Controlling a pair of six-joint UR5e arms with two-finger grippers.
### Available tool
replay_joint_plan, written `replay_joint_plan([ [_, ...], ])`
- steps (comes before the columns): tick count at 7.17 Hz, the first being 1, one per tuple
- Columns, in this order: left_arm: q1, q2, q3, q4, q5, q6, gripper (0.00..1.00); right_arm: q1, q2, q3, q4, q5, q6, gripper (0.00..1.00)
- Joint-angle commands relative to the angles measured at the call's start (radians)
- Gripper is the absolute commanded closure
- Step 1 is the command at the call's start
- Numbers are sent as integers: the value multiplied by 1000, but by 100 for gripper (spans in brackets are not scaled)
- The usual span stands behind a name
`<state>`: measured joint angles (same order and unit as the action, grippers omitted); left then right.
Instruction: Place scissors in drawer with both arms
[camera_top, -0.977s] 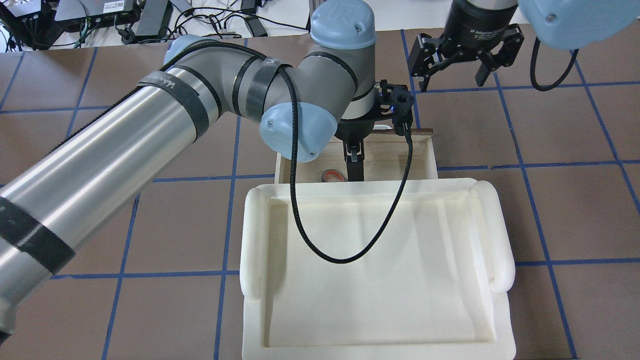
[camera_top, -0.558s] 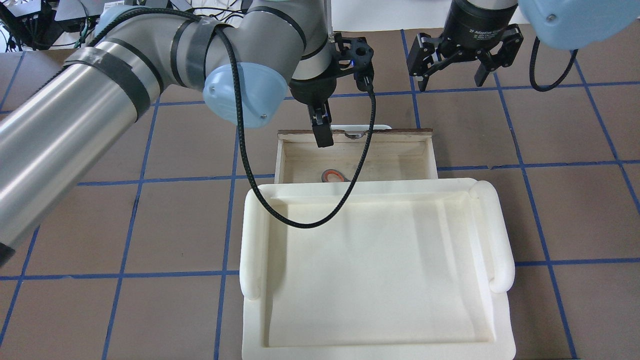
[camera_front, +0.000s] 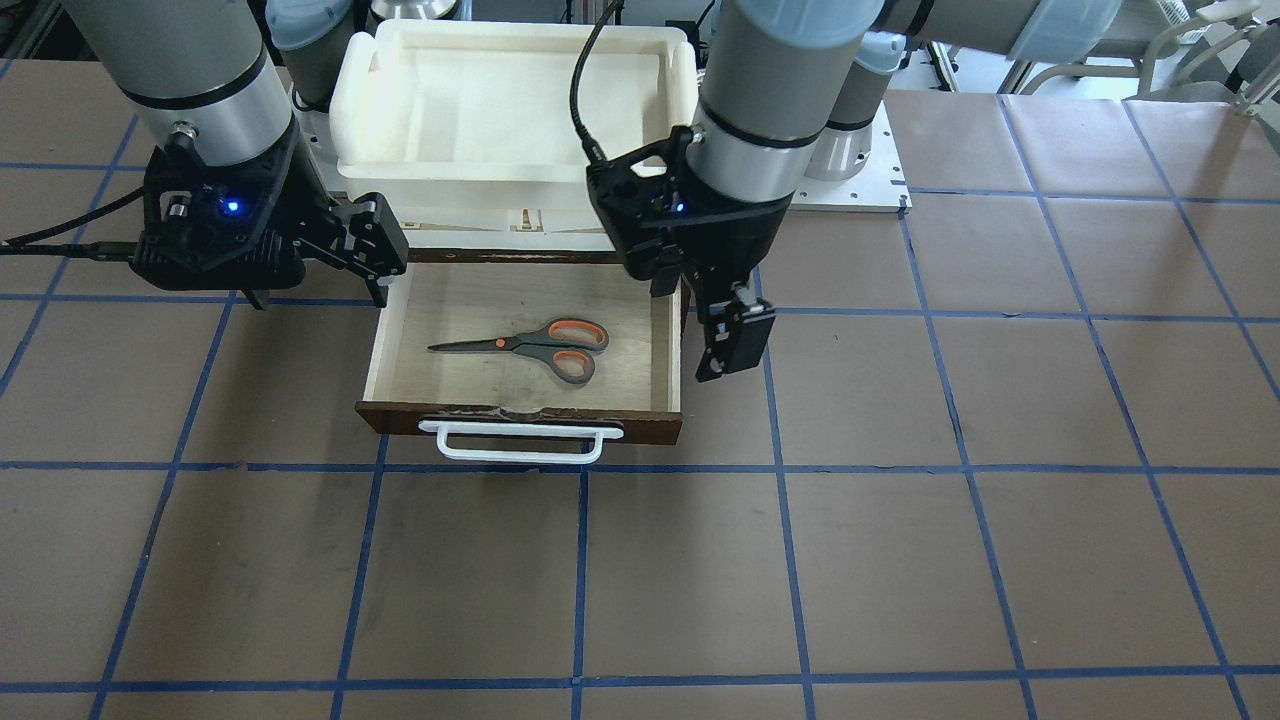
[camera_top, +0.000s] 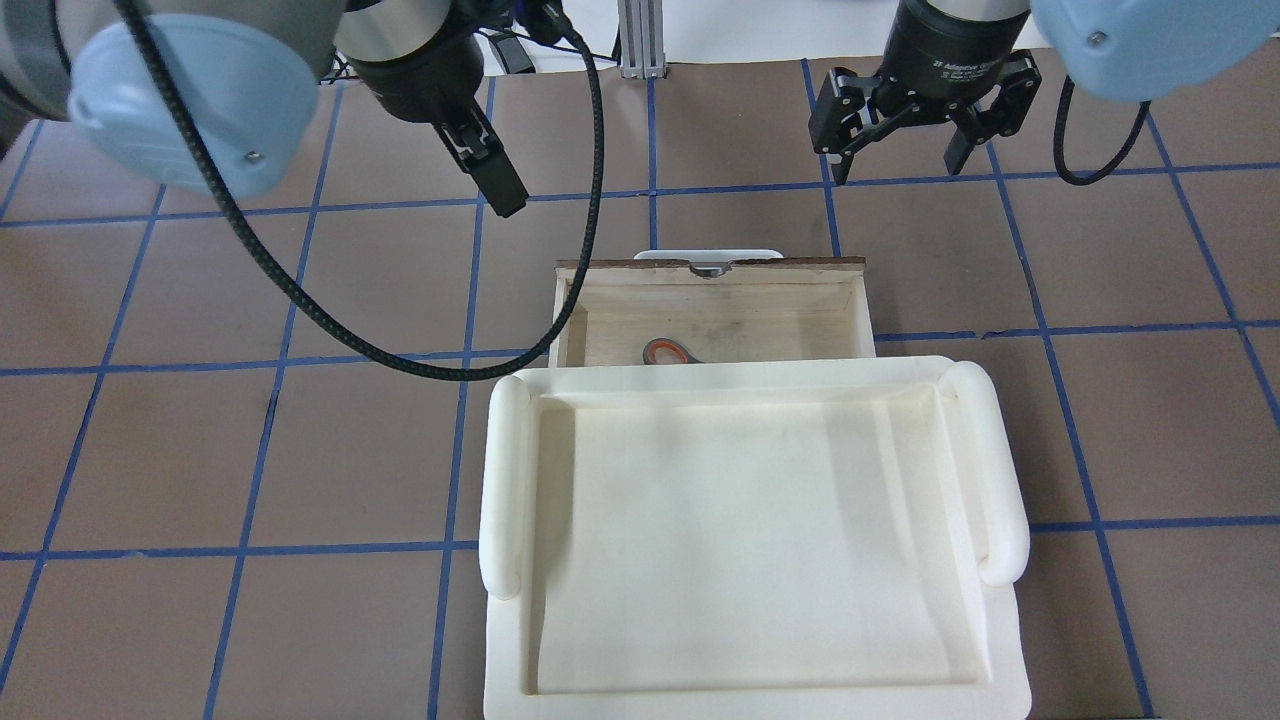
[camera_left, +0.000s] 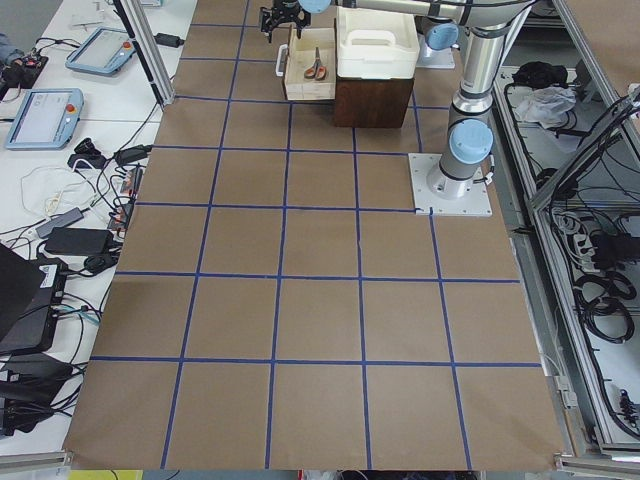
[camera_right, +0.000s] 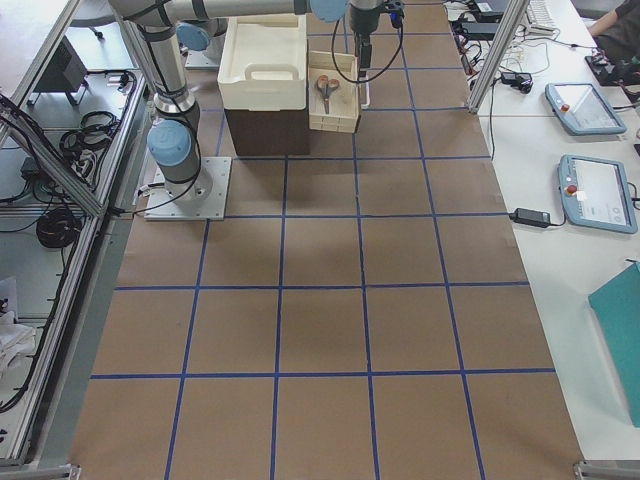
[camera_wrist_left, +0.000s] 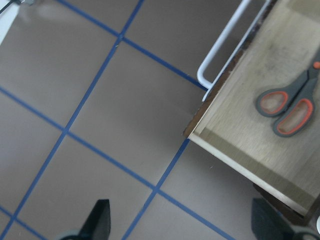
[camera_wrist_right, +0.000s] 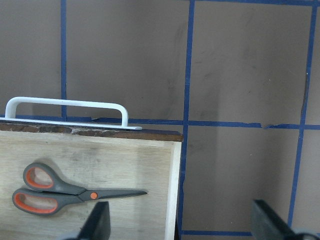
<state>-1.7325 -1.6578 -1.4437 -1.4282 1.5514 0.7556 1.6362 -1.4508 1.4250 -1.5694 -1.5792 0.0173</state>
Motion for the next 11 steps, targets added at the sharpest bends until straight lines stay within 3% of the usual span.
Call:
replay_joint_plan([
  [1,92,100,-12,-64,33,-306,0,-1,0,0,5,-2,4,0],
  [3,132,112,-15,-74,32,-683,0,-1,1,0,6,-5,3,0],
  [5,133,127,-14,-72,35,-896,0,-3,1,2,6,-7,3,0],
  [11,139,159,-32,-224,33,-963,0,-4,1,2,8,-10,1,0],
])
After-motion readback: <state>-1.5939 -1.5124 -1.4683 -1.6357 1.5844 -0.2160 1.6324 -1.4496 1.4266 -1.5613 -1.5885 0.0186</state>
